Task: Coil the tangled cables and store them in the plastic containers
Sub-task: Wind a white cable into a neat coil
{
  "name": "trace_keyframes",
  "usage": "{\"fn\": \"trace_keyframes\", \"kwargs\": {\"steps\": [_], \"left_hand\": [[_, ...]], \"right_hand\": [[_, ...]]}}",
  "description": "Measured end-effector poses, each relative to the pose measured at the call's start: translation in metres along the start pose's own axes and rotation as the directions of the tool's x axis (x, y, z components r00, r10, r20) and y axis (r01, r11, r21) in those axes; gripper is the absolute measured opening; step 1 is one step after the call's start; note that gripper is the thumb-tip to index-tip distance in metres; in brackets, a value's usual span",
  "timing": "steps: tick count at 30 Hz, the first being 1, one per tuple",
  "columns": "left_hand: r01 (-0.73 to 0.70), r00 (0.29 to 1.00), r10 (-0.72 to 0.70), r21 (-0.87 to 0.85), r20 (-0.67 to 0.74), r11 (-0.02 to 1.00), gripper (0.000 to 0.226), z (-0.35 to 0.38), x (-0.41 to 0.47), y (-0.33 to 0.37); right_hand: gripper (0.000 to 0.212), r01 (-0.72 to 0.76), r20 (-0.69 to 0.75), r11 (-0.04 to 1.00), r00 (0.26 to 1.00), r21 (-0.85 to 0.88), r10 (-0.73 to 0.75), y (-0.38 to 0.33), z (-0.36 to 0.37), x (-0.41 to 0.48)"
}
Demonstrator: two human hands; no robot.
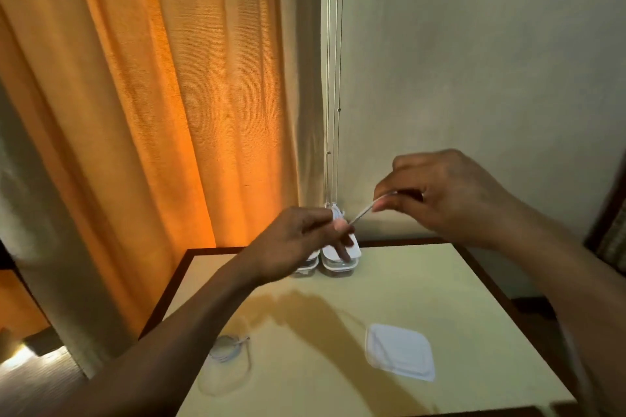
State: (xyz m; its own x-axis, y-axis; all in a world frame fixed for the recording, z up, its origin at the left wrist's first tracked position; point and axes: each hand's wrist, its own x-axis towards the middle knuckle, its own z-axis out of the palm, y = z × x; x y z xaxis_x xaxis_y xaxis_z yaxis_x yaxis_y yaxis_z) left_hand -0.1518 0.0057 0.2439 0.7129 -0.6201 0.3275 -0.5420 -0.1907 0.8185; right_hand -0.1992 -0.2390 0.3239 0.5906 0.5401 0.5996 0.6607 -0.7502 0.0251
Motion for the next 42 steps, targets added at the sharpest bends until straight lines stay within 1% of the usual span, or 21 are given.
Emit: {"fn": "trace_keyframes", "kwargs": {"steps": [1,3,5,6,7,9,11,13,16,18,21,23,26,28,30,32,34,36,37,39,42], "left_hand": [[0.015,0.998,-0.013,-0.024,0.069,1.0,0.032,0.005,-0.003,0.002],[0.038,0.989,-0.023,-0.097,0.148,0.995,0.022,0.013,-0.006,0.008],[0.027,0.988,0.008,-0.226,0.151,0.974,0.021,0.021,-0.009,0.018],[0.001,0.99,0.043,-0.32,0.131,0.947,0.021,0.023,-0.011,0.025],[-0.034,0.991,0.086,-0.419,0.106,0.907,0.02,0.025,-0.013,0.033],[-0.118,0.984,0.173,-0.578,0.042,0.808,0.019,0.026,-0.014,0.05],[-0.197,0.974,0.221,-0.679,-0.052,0.708,0.023,0.026,-0.013,0.064],[-0.268,0.963,0.207,-0.718,-0.174,0.642,0.025,0.021,-0.009,0.069],[-0.321,0.939,0.129,-0.676,-0.319,0.663,0.029,0.015,-0.005,0.065],[-0.315,0.928,0.072,-0.668,-0.365,0.674,0.03,0.016,-0.003,0.059],[-0.312,0.919,0.032,-0.674,-0.394,0.669,0.034,0.019,0.002,0.056],[-0.32,0.907,0.011,-0.671,-0.421,0.669,0.036,0.019,0.006,0.054],[-0.353,0.893,0.006,-0.692,-0.45,0.629,0.047,0.015,0.012,0.05],[-0.384,0.879,0.0,-0.708,-0.477,0.592,0.05,0.009,0.016,0.044],[-0.362,0.871,-0.036,-0.691,-0.489,0.626,0.047,0.001,0.02,0.037],[-0.255,0.887,-0.077,-0.623,-0.455,0.74,0.048,-0.002,0.019,0.031],[-0.088,0.936,-0.098,-0.492,-0.338,0.866,0.051,-0.002,0.015,0.021],[0.039,0.976,-0.116,-0.377,-0.184,0.926,0.048,-0.001,0.008,0.016],[0.08,0.986,-0.124,-0.331,-0.115,0.94,0.041,-0.001,0.005,0.016],[0.101,0.994,-0.106,-0.204,-0.009,0.974,0.024,-0.003,0.002,0.021],[0.055,0.995,-0.044,-0.124,0.09,0.991,0.023,-0.006,0.0,0.027]], "right_hand": [[0.019,0.001,0.004,0.999,1.0,0.032,-0.001,0.003,-0.005,0.006],[0.009,-0.014,0.024,0.992,1.0,0.129,0.011,0.005,-0.011,0.017],[0.01,-0.043,0.017,0.966,0.999,0.253,0.04,0.009,-0.012,0.026],[0.012,-0.082,0.008,0.939,0.996,0.335,0.084,0.011,-0.011,0.029],[0.016,-0.131,0.01,0.888,0.99,0.441,0.142,0.014,-0.007,0.032],[0.023,-0.211,0.041,0.783,0.972,0.585,0.231,0.016,0.009,0.032],[0.011,-0.233,0.06,0.728,0.965,0.644,0.256,0.013,0.036,0.027],[0.027,-0.248,0.061,0.688,0.957,0.682,0.284,0.005,0.059,0.019],[0.026,-0.285,0.051,0.697,0.94,0.658,0.337,-0.007,0.079,0.002],[0.027,-0.304,0.054,0.688,0.931,0.659,0.36,-0.016,0.088,-0.007],[0.027,-0.324,0.038,0.723,0.924,0.61,0.382,-0.029,0.091,-0.016],[0.021,-0.323,0.031,0.76,0.928,0.564,0.371,-0.037,0.087,-0.02],[0.015,-0.36,0.08,0.782,0.924,0.508,0.374,-0.046,0.081,-0.026],[0.017,-0.391,0.123,0.787,0.917,0.477,0.381,-0.049,0.08,-0.032],[0.021,-0.401,0.131,0.814,0.915,0.421,0.383,-0.05,0.077,-0.039],[0.025,-0.352,0.054,0.881,0.934,0.317,0.354,-0.047,0.069,-0.043],[0.025,-0.293,-0.044,0.937,0.951,0.192,0.306,-0.039,0.056,-0.042],[0.022,-0.244,-0.105,0.964,0.961,0.107,0.255,-0.033,0.041,-0.035],[0.02,-0.201,-0.13,0.977,0.969,0.071,0.209,-0.03,0.035,-0.031],[0.02,-0.096,-0.15,0.995,0.984,0.005,0.095,-0.025,0.024,-0.022],[0.024,-0.015,-0.15,1.0,0.989,0.019,0.018,-0.019,0.015,-0.01]]}}
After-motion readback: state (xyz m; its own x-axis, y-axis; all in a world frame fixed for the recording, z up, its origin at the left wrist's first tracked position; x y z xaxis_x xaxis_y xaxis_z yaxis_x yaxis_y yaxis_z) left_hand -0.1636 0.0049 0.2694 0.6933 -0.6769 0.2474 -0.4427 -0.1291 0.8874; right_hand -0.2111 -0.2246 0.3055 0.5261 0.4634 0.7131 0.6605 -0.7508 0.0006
